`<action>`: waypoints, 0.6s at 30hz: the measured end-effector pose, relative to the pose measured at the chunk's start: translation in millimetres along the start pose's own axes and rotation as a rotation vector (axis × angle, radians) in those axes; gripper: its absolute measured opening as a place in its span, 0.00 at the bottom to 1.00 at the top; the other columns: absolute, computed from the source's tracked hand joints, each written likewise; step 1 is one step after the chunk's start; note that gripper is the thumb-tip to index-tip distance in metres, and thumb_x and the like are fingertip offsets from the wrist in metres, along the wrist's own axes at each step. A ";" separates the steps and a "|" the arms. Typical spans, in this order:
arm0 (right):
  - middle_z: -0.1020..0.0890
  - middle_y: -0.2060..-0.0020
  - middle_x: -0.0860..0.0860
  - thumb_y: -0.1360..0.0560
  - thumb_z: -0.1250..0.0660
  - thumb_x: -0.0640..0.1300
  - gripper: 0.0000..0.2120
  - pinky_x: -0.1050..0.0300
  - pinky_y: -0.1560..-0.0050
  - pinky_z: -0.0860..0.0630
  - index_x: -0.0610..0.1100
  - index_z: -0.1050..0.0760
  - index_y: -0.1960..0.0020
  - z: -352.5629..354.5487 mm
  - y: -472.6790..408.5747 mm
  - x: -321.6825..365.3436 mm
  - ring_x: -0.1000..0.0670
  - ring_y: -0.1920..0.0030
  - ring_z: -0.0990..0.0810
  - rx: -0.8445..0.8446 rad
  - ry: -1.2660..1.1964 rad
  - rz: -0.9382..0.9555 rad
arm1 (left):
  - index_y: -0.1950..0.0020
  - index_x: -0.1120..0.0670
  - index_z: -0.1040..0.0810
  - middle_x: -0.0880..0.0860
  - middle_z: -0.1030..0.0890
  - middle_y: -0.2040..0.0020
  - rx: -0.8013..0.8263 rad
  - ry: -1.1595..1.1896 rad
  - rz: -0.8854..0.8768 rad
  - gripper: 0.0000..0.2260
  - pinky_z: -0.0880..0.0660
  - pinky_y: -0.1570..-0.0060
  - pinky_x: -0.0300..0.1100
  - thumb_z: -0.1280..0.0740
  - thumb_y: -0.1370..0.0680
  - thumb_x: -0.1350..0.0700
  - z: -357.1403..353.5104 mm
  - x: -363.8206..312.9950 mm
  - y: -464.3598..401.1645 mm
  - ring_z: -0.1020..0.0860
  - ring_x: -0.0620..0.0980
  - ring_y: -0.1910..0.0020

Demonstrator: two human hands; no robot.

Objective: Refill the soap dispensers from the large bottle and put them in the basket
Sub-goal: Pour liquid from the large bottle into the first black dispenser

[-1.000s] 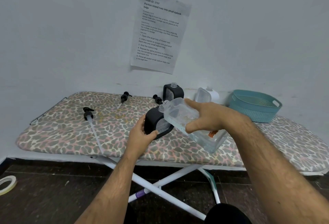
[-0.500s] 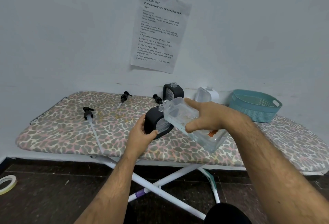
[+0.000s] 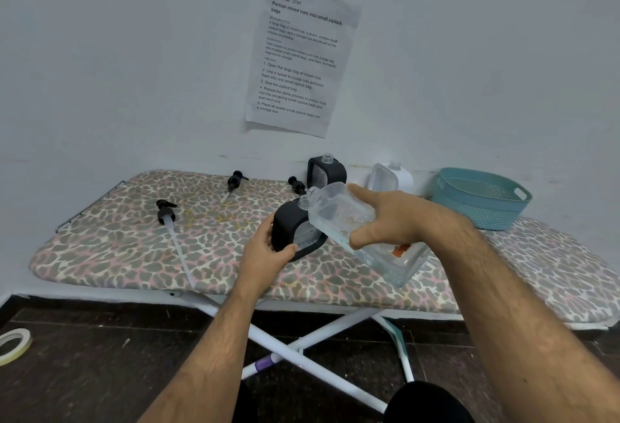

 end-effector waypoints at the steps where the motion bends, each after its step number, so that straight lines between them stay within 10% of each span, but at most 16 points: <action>1: 0.24 0.54 0.54 0.30 0.29 0.56 0.47 0.52 0.48 0.19 0.60 0.54 0.20 -0.1 0.1 0.2 0.55 0.61 0.23 0.000 -0.003 0.002 | 0.38 0.38 0.32 0.35 0.24 0.47 -0.001 0.003 0.002 0.28 0.26 0.50 0.27 0.28 0.26 0.65 -0.1 0.0 -0.1 0.24 0.26 0.51; 18: 0.28 0.47 0.52 0.30 0.29 0.57 0.48 0.51 0.47 0.19 0.61 0.54 0.20 -1.9 -3.9 -3.1 0.55 0.60 0.23 -0.006 0.001 0.001 | 0.35 0.40 0.33 0.35 0.25 0.46 0.005 0.006 0.009 0.28 0.26 0.52 0.27 0.28 0.26 0.65 0.1 -0.3 0.6 0.24 0.33 0.47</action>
Point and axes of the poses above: each hand's wrist, its own y-axis away from the middle knuckle, its own z-axis out of the back of the hand, x = y × z, the point moved 7 cm from there along -y, towards the middle knuckle
